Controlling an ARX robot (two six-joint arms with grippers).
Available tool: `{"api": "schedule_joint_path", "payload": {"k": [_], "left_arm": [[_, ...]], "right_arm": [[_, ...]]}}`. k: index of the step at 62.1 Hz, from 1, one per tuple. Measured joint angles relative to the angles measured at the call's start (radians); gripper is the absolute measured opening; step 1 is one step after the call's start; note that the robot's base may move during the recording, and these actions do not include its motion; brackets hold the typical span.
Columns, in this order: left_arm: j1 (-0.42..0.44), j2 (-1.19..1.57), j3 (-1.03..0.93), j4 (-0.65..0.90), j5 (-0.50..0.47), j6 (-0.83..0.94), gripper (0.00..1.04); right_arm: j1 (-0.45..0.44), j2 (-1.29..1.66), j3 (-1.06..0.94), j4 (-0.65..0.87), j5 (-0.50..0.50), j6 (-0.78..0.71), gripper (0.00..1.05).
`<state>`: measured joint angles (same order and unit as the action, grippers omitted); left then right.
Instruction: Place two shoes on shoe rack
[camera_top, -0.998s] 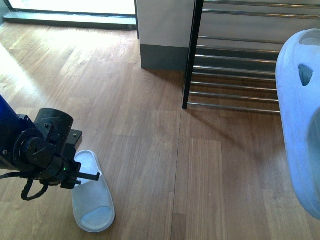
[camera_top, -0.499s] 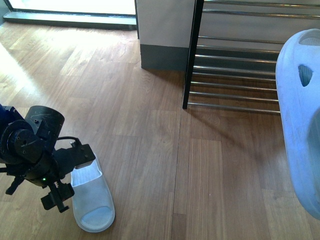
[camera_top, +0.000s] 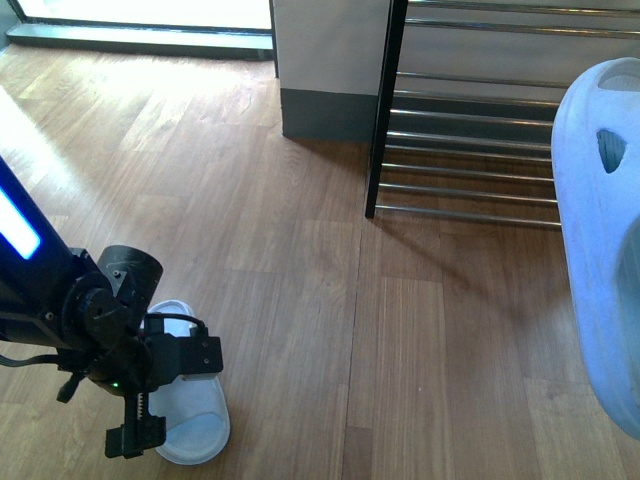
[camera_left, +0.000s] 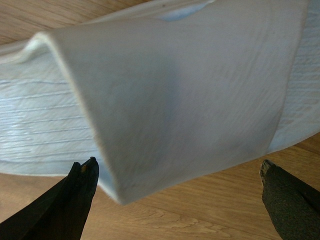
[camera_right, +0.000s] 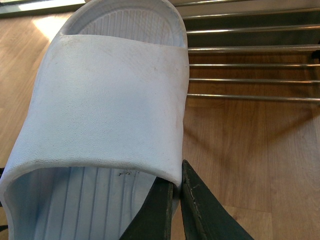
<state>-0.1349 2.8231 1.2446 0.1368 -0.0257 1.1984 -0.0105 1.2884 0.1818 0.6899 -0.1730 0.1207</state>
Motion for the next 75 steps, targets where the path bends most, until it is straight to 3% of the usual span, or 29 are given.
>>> {"api": "schedule_joint_path", "payload": {"k": [6,31,42,49,75], "left_arm": [[-0.008,0.018,0.011,-0.012,0.003,-0.018,0.91],[-0.015,0.005,0.026,-0.031,0.023,-0.122,0.4],[-0.015,-0.02,0.019,0.005,0.05,-0.268,0.18],[-0.017,-0.042,0.015,0.087,0.077,-0.503,0.02],[-0.145,-0.045,-0.054,0.315,0.006,-1.392,0.02]], "right_arm": [[0.0,0.0,0.0,0.0,0.0,0.0,0.01],[0.0,0.0,0.0,0.0,0.0,0.0,0.01],[0.0,0.0,0.0,0.0,0.0,0.0,0.01],[0.0,0.0,0.0,0.0,0.0,0.0,0.01],[0.0,0.0,0.0,0.0,0.0,0.0,0.01]]}}
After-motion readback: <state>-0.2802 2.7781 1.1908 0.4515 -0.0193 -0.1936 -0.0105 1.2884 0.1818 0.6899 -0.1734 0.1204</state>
